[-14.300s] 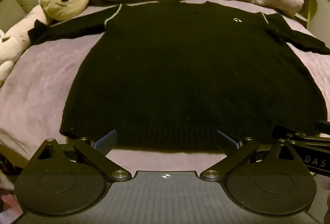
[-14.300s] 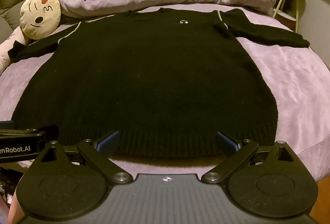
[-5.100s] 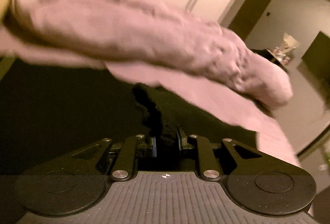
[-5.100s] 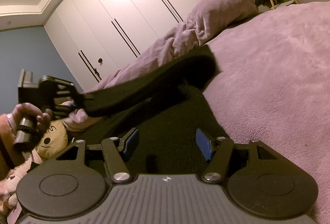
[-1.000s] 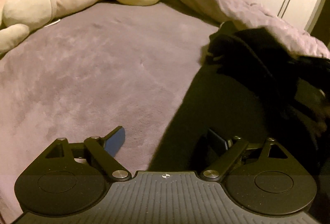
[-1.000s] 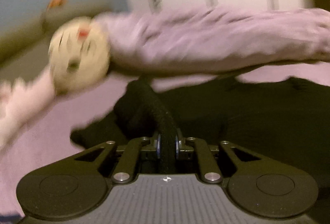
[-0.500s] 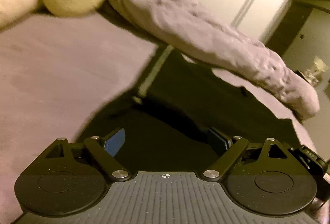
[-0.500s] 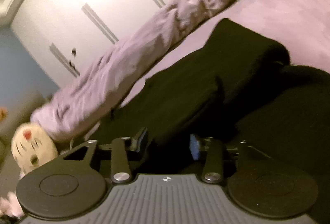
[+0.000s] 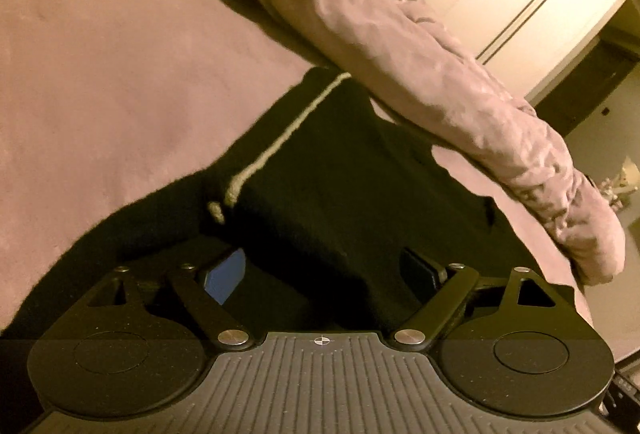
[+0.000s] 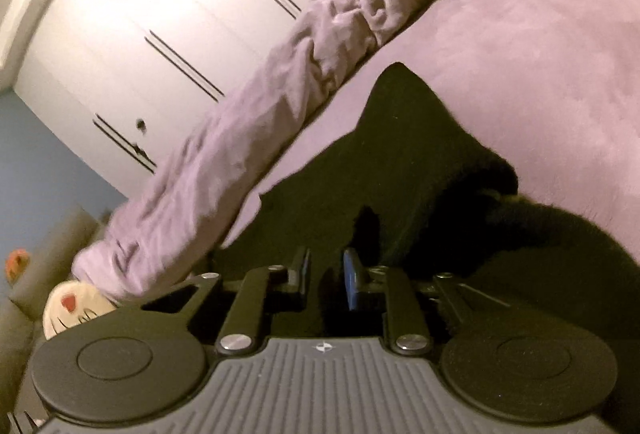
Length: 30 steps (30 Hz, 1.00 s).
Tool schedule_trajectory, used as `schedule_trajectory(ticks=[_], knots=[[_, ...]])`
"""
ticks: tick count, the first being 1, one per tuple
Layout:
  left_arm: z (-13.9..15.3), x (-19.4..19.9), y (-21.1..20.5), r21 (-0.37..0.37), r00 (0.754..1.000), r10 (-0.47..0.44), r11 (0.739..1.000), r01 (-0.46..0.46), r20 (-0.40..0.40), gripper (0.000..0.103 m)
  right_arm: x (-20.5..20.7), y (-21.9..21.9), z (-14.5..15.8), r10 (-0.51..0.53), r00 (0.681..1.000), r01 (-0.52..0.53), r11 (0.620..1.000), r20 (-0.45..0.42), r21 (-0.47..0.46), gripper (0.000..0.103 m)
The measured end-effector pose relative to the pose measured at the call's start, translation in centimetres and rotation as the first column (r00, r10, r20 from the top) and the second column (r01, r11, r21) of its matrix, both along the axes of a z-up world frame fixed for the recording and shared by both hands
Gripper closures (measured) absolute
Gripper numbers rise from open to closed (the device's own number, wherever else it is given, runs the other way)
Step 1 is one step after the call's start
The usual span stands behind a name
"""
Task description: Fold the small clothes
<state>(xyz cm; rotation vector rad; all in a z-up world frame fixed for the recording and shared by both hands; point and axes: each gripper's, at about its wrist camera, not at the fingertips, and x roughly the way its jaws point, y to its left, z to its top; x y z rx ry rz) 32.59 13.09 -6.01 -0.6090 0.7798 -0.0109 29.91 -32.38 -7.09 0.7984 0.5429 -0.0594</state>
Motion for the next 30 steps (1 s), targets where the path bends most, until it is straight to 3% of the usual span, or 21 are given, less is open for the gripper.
schedule_trajectory(ticks=[2, 4, 7, 9, 11, 17, 20, 22, 25, 27, 30], knots=[[0.0, -0.1, 0.2, -0.006, 1.000, 0.011, 1.000, -0.011, 0.003, 0.014, 0.0, -0.1, -0.1, 0.035, 0.999, -0.035, 0.999, -0.002, 0.026, 0.081], [0.0, 0.2, 0.2, 0.000, 1.000, 0.017, 1.000, -0.017, -0.003, 0.014, 0.8, -0.1, -0.5, 0.070, 0.997, -0.068, 0.997, -0.036, 0.043, 0.068], [0.1, 0.5, 0.2, 0.002, 1.000, 0.022, 1.000, -0.022, -0.002, 0.014, 1.8, 0.6, -0.9, 0.115, 0.993, -0.115, 0.993, -0.036, 0.021, 0.068], [0.3, 0.4, 0.3, 0.021, 1.000, 0.029, 0.999, -0.029, 0.005, 0.014, 2.3, 0.9, -0.1, 0.145, 0.989, -0.145, 0.989, -0.023, -0.026, 0.088], [0.7, 0.4, 0.4, 0.042, 0.999, 0.042, 0.998, -0.043, 0.025, 0.014, 2.8, 1.4, 1.3, 0.177, 0.984, -0.175, 0.979, 0.014, -0.103, 0.096], [1.0, 0.1, 0.3, 0.032, 0.998, 0.034, 0.999, -0.035, 0.046, 0.013, 4.1, 0.8, 4.4, 0.204, 0.977, -0.183, 0.952, 0.064, -0.247, 0.099], [1.0, 0.0, -0.5, 0.037, 0.999, -0.020, 0.999, 0.018, 0.049, 0.013, 3.6, -0.7, 3.9, 0.150, 0.986, -0.130, 0.965, 0.072, -0.226, 0.099], [1.0, -0.2, -1.2, 0.054, 0.997, -0.054, 0.997, 0.051, 0.052, 0.011, 3.5, -1.5, 2.5, 0.114, 0.993, -0.108, 0.968, 0.018, -0.227, 0.096], [0.7, -0.3, -2.3, 0.058, 0.994, -0.109, 0.992, 0.108, 0.023, 0.011, 2.8, -2.5, 0.0, 0.115, 0.991, -0.123, 0.983, -0.065, -0.137, 0.093], [0.3, -0.5, -2.8, 0.037, 0.990, -0.143, 0.989, 0.143, 0.010, 0.010, 1.3, -2.8, -0.7, 0.124, 0.990, -0.130, 0.986, -0.061, -0.107, 0.081], [-0.3, -0.7, -3.7, 0.014, 0.985, -0.170, 0.985, 0.170, -0.001, 0.010, -1.6, -2.6, -1.2, 0.124, 0.992, -0.125, 0.987, -0.018, -0.098, 0.073]])
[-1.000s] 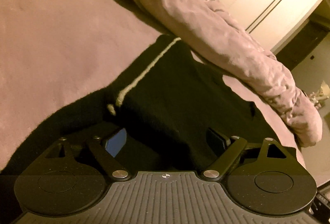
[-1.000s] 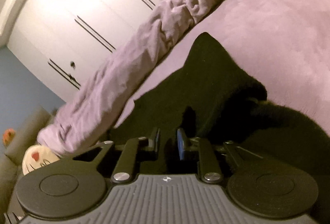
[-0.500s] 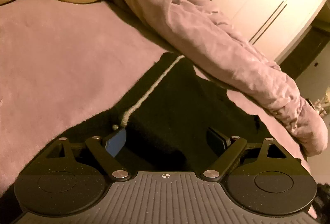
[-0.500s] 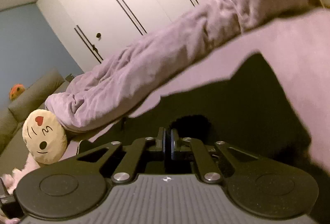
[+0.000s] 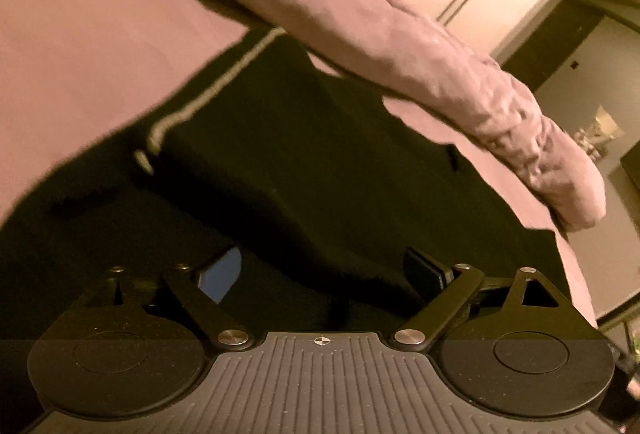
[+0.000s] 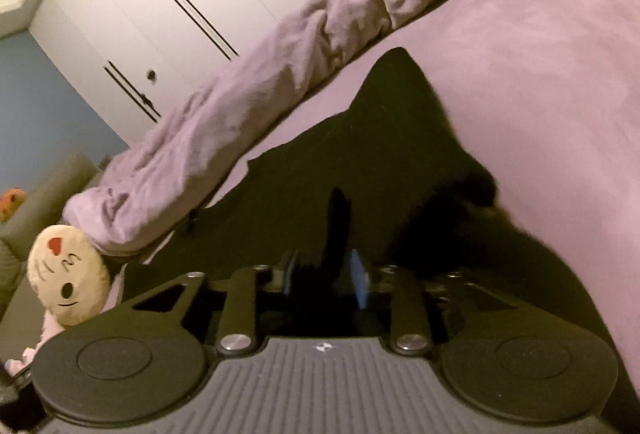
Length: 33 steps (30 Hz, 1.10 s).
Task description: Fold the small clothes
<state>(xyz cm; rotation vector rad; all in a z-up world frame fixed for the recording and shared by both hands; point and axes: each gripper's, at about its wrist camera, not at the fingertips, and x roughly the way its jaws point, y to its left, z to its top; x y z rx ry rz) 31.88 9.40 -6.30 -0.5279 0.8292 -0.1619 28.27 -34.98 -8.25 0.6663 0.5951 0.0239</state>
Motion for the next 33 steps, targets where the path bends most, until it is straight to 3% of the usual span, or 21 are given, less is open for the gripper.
schedule_trajectory(ticks=[1, 3, 8, 14, 21, 24, 26, 28, 33], knots=[[-0.1, 0.0, -0.4, -0.004, 1.000, -0.007, 1.000, 0.007, 0.000, 0.010, -0.9, 0.1, -0.1, -0.002, 1.000, 0.002, 1.000, 0.008, -0.006, 0.073], [-0.1, 0.0, -1.2, -0.004, 1.000, -0.016, 1.000, 0.016, 0.006, 0.010, -2.3, 0.3, -0.5, -0.005, 1.000, 0.005, 1.000, -0.009, -0.009, 0.064], [0.0, 0.7, -2.6, -0.054, 0.999, -0.028, 0.998, 0.029, 0.015, 0.010, -4.3, 0.9, -0.6, 0.009, 1.000, -0.007, 0.996, 0.025, -0.091, 0.064], [-1.0, 2.3, -3.6, -0.116, 1.000, -0.026, 0.993, 0.024, -0.016, 0.010, -4.5, -0.4, -0.4, -0.039, 0.998, 0.040, 0.998, 0.045, -0.037, 0.062], [-0.9, 4.4, -6.4, -0.066, 0.999, -0.022, 0.998, 0.020, -0.028, 0.014, -4.7, -1.6, -1.1, -0.052, 0.996, 0.053, 0.999, 0.075, -0.011, 0.062], [-0.9, 5.3, -8.0, -0.029, 0.999, -0.032, 0.999, 0.031, -0.032, 0.015, -4.3, -2.4, -1.1, -0.099, 0.990, 0.096, 0.994, 0.095, 0.043, 0.061], [-1.0, 5.9, -9.0, 0.012, 0.998, -0.040, 0.999, 0.040, -0.040, 0.025, -3.8, -3.1, -1.0, -0.131, 0.986, 0.124, 0.990, 0.101, 0.073, 0.061], [-1.2, 6.4, -9.5, 0.045, 0.998, -0.033, 0.998, 0.035, -0.057, 0.041, -3.2, -3.2, -0.6, -0.137, 0.984, 0.129, 0.989, 0.115, 0.070, 0.061], [-1.4, 6.8, -9.4, 0.060, 0.999, -0.007, 0.998, 0.010, -0.052, 0.050, -1.2, -3.2, -0.4, -0.116, 0.987, 0.109, 0.992, 0.113, 0.061, 0.061]])
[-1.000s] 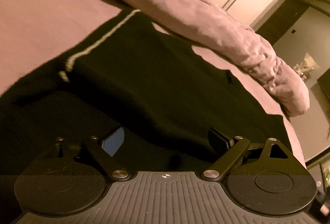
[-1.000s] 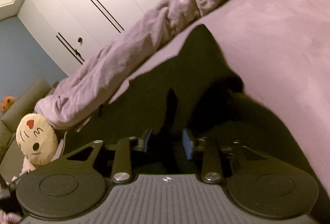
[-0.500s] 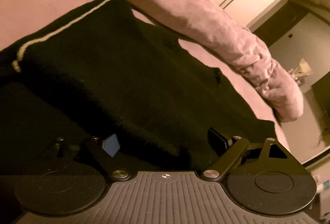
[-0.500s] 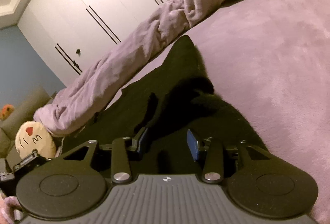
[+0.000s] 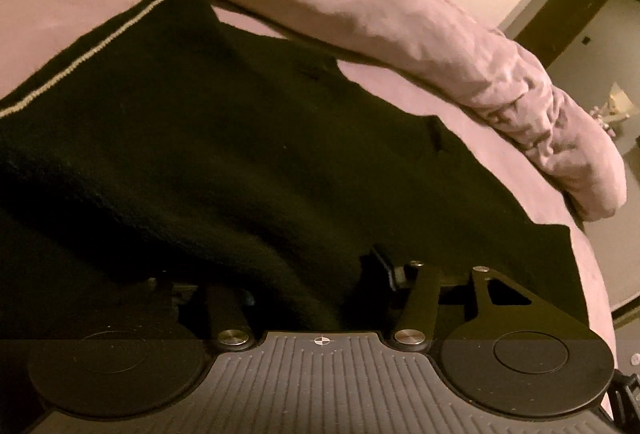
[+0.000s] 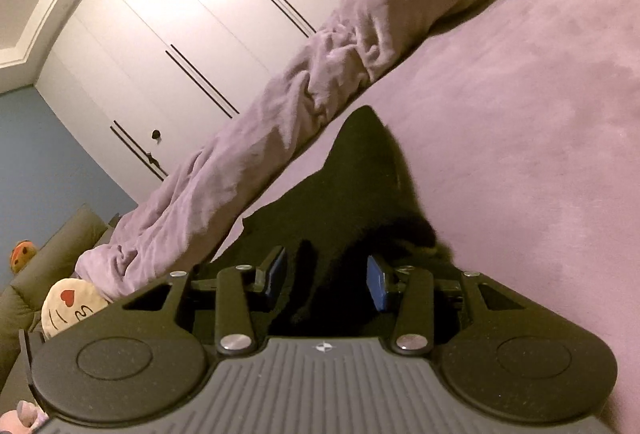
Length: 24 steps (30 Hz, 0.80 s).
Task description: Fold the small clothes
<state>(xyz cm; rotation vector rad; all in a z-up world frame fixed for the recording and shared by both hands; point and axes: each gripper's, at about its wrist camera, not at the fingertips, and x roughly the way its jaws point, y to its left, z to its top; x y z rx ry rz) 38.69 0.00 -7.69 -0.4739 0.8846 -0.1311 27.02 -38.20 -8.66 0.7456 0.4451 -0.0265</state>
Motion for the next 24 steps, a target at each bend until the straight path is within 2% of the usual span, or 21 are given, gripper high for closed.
schedule_trajectory(ticks=[2, 6, 10, 12, 14, 16, 19, 21, 24], knots=[[0.0, 0.1, 0.1, 0.003, 1.000, 0.003, 1.000, -0.003, 0.002, 0.052, 0.7, 0.2, -0.2, 0.011, 1.000, -0.011, 1.000, -0.008, 0.011, 0.060], [0.1, 0.4, 0.1, -0.009, 1.000, 0.020, 1.000, -0.020, 0.002, 0.056, 1.6, 1.2, -0.1, 0.063, 0.998, -0.063, 0.998, -0.024, 0.019, 0.050], [0.1, 0.8, -0.1, -0.026, 0.999, 0.042, 0.999, -0.042, 0.000, 0.058, 2.1, 2.5, -0.3, 0.109, 0.992, -0.111, 0.994, -0.062, -0.013, 0.052], [0.2, 0.9, -0.3, -0.028, 0.999, 0.044, 0.999, -0.044, 0.002, 0.056, 2.2, 3.0, -0.3, 0.124, 0.990, -0.126, 0.992, -0.074, -0.025, 0.060], [0.2, 0.8, -0.1, -0.040, 1.000, 0.024, 0.999, -0.024, -0.005, 0.045, 2.2, 3.2, 0.0, 0.127, 0.986, -0.131, 0.991, -0.111, -0.032, 0.060], [0.3, 0.0, 0.4, -0.056, 1.000, 0.006, 0.998, -0.007, -0.017, 0.028, 1.8, 3.2, 0.7, 0.140, 0.980, -0.147, 0.988, -0.141, -0.044, 0.059], [1.1, -2.4, 1.3, -0.004, 1.000, -0.027, 1.000, 0.027, -0.004, 0.014, 0.3, 3.5, 2.9, 0.196, 0.974, -0.209, 0.970, -0.112, -0.127, 0.059], [1.9, -4.2, 2.2, 0.044, 0.999, -0.046, 0.998, 0.045, 0.022, 0.009, -0.4, 3.7, 4.2, 0.234, 0.970, -0.243, 0.956, -0.072, -0.168, 0.058], [2.9, -6.2, 3.7, 0.100, 0.998, -0.038, 0.994, 0.033, 0.049, 0.008, 0.8, 4.0, 4.9, 0.243, 0.968, -0.250, 0.956, -0.062, -0.157, 0.053]])
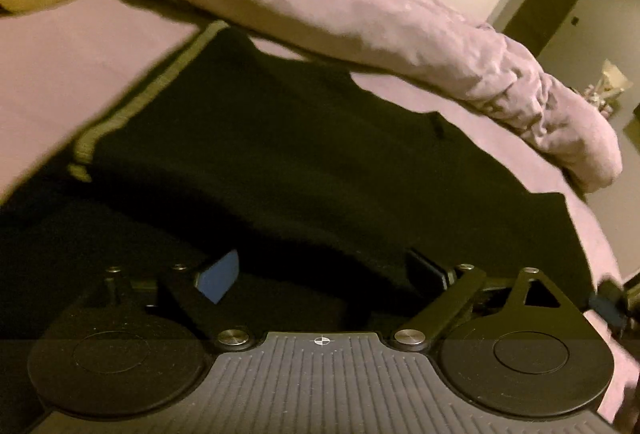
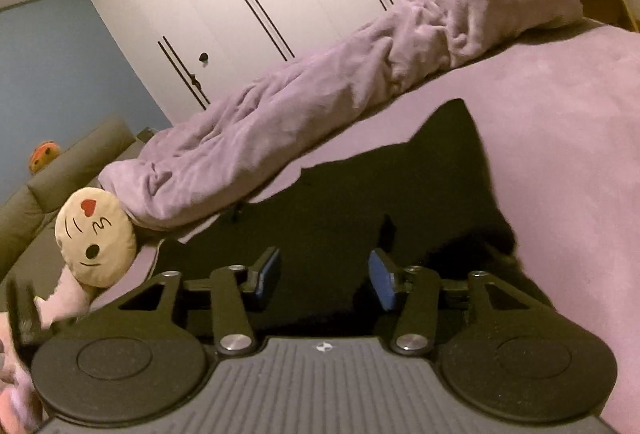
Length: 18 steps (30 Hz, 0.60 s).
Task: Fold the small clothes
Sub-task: 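Release the folded edge and smooth it with the right gripper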
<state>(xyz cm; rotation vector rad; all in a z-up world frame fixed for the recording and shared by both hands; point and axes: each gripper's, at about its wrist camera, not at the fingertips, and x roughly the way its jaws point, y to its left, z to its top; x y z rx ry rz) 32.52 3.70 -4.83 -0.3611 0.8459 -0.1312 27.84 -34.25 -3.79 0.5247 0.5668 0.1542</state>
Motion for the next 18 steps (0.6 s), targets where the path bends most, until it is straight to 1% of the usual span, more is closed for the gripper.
schedule_trajectory(ticks=[2, 4, 5, 6, 7, 9, 11, 12, 13, 14, 15, 16, 17, 18], knots=[[0.7, -0.7, 1.2, 0.016, 1.000, 0.015, 1.000, -0.015, 0.019, 0.008, 2.0, 0.6, -0.3, 0.010, 0.999, -0.010, 1.000, -0.031, -0.008, 0.053], [1.2, -0.7, 2.0, 0.042, 0.999, 0.026, 0.999, -0.028, 0.033, 0.008, 4.4, 1.2, -1.2, 0.012, 0.997, -0.015, 0.999, -0.076, -0.040, 0.053], [1.5, -0.6, 2.5, 0.058, 0.999, 0.037, 0.998, -0.039, 0.038, 0.008, 5.6, 1.4, -1.9, 0.006, 0.993, -0.012, 0.999, -0.115, -0.053, 0.053], [1.7, -0.6, 3.1, 0.069, 0.998, 0.049, 0.996, -0.052, 0.046, 0.008, 6.8, 1.5, -2.7, -0.023, 0.986, 0.010, 0.997, -0.167, -0.076, 0.053], [1.9, -0.6, 3.5, 0.072, 0.997, 0.055, 0.996, -0.059, 0.057, 0.007, 7.6, 1.7, -3.3, -0.045, 0.980, 0.028, 0.996, -0.196, -0.088, 0.053], [2.0, -0.4, 4.2, 0.069, 0.996, 0.061, 0.995, -0.066, 0.072, 0.007, 8.3, 2.0, -4.0, -0.041, 0.978, 0.026, 0.997, -0.206, -0.077, 0.051], [1.6, -0.1, 5.0, 0.065, 0.995, 0.072, 0.995, -0.076, 0.069, 0.007, 8.7, 2.6, -4.2, -0.026, 0.980, 0.012, 0.997, -0.197, -0.072, 0.051], [1.3, 0.0, 5.3, 0.065, 0.995, 0.083, 0.994, -0.087, 0.062, 0.007, 8.9, 3.0, -4.2, -0.006, 0.983, -0.009, 0.997, -0.186, -0.080, 0.053], [1.0, 0.3, 5.4, 0.067, 0.994, 0.090, 0.993, -0.094, 0.054, 0.007, 9.0, 3.4, -4.2, 0.006, 0.984, -0.023, 0.995, -0.179, -0.095, 0.057], [0.7, 0.5, 5.5, 0.070, 0.994, 0.096, 0.993, -0.099, 0.048, 0.007, 9.2, 3.6, -4.2, 0.016, 0.985, -0.034, 0.994, -0.172, -0.103, 0.069], [0.5, 0.7, 5.6, 0.073, 0.994, 0.102, 0.992, -0.105, 0.045, 0.007, 9.4, 3.6, -4.2, 0.027, 0.986, -0.045, 0.994, -0.164, -0.104, 0.078], [0.2, 0.9, 5.8, 0.077, 0.993, 0.106, 0.991, -0.109, 0.044, 0.007, 9.6, 3.7, -4.0, 0.034, 0.987, -0.052, 0.992, -0.155, -0.111, 0.081], [0.1, 1.0, 5.9, 0.084, 0.993, 0.110, 0.990, -0.114, 0.045, 0.007, 9.7, 3.7, -3.8, 0.037, 0.989, -0.055, 0.991, -0.144, -0.123, 0.088], [-0.1, 1.1, 6.0, 0.094, 0.992, 0.118, 0.988, -0.122, 0.049, 0.007, 9.9, 3.9, -3.4, 0.041, 0.991, -0.060, 0.988, -0.130, -0.145, 0.091]])
